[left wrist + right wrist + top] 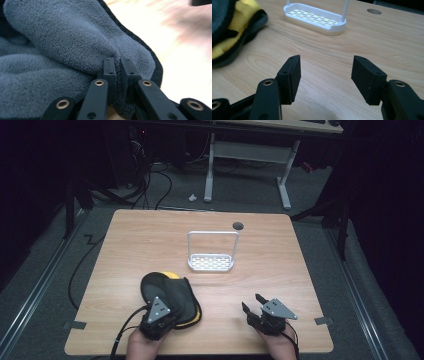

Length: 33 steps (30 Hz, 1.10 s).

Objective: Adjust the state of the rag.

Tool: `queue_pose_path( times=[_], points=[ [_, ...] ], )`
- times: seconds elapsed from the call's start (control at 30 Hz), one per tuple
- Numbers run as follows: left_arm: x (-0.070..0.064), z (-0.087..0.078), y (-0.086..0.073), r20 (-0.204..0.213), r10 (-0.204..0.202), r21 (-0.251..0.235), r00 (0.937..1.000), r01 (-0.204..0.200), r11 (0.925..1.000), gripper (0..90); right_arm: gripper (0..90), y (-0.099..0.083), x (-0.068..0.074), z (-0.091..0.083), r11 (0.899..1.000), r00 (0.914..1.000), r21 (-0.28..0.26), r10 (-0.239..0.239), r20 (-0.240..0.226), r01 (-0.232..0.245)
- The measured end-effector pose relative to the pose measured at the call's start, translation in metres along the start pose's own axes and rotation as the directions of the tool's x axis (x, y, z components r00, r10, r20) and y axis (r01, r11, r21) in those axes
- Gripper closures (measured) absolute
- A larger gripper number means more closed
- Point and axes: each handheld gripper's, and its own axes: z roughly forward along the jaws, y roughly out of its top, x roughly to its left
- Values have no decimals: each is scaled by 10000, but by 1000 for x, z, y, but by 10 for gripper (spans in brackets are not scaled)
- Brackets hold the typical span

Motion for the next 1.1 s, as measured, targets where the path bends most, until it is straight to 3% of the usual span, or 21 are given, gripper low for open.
queue_pose_path(
  times=[0.1, 0.17, 0.23, 0.3, 0.4, 0.43, 0.6, 0.63, 0.67, 0.7, 0.73, 0.8, 0.83, 0.9, 1.07, 1.1],
  points=[
    [-11, 10, 3, 361, -38, -114, 9993, 42, 9999, 825, 412, 0, 2, 1, 10000, 10000, 27, -41, -77, 41],
    [-26, 22, 7, 678, 82, -247, 9977, -66, 9997, 813, 412, 0, 4, 1, 9999, 9999, 54, -88, -100, 88],
    [-31, 26, 9, 894, 63, -282, 9960, -38, 9996, 795, 410, 0, 6, 1, 9999, 9999, 58, -117, -120, 117],
    [-31, 26, 11, 1099, -50, -352, 9939, 89, 9993, 721, 409, 1, 7, 0, 9998, 9997, 49, -179, -163, 180],
    [-28, 20, 11, 1107, -85, -437, 9938, 134, 9990, 638, 409, 1, 8, 0, 9997, 9997, 99, -209, -155, 211],
    [-22, 10, 9, 1031, -55, -406, 9947, 97, 9991, 605, 409, 1, 8, 0, 9997, 9997, 99, -200, -159, 202],
    [-7, -13, 2, 757, -154, -523, 9970, 193, 9984, 550, 408, 2, 10, 0, 9998, 9996, 124, -168, -229, 171],
    [3, -24, -3, 424, -411, -753, 9983, 442, 9962, 546, 408, 3, 12, 0, 9998, 9996, 131, -157, -250, 161],
    [9, -28, -5, 330, -687, -830, 9971, 713, 9940, 544, 408, 3, 13, 0, 9998, 9995, 124, -156, -287, 160],
    [9, -28, -5, 330, -687, -830, 9971, 713, 9940, 538, 408, 3, 13, 0, 9998, 9995, 124, -156, -287, 160],
    [18, -31, -5, 174, -1170, -908, 9930, 1181, 9888, 518, 408, 5, 16, 0, 9996, 9992, 167, -213, -343, 219],
    [21, -31, -5, -34, -1197, -951, 9928, 1188, 9884, 490, 408, 5, 18, 0, 9995, 9990, 161, -263, -362, 269],
    [26, -32, -6, -84, -1437, -992, 9896, 1422, 9849, 469, 404, 7, 22, -1, 9993, 9986, 144, -325, -424, 331],
    [26, -29, -7, 32, -1557, -872, 9878, 1554, 9840, 433, 400, 9, 26, -2, 9992, 9979, 77, -379, -533, 383],
    [4, -13, -7, 127, -764, -531, 9970, 770, 9956, 390, 381, 12, 38, 1, 9996, 9955, 68, -284, -907, 292],
    [4, -13, -7, 127, -764, -531, 9970, 770, 9956, 387, 381, 12, 38, 1, 9996, 9955, 68, -284, -907, 292]
  ],
)
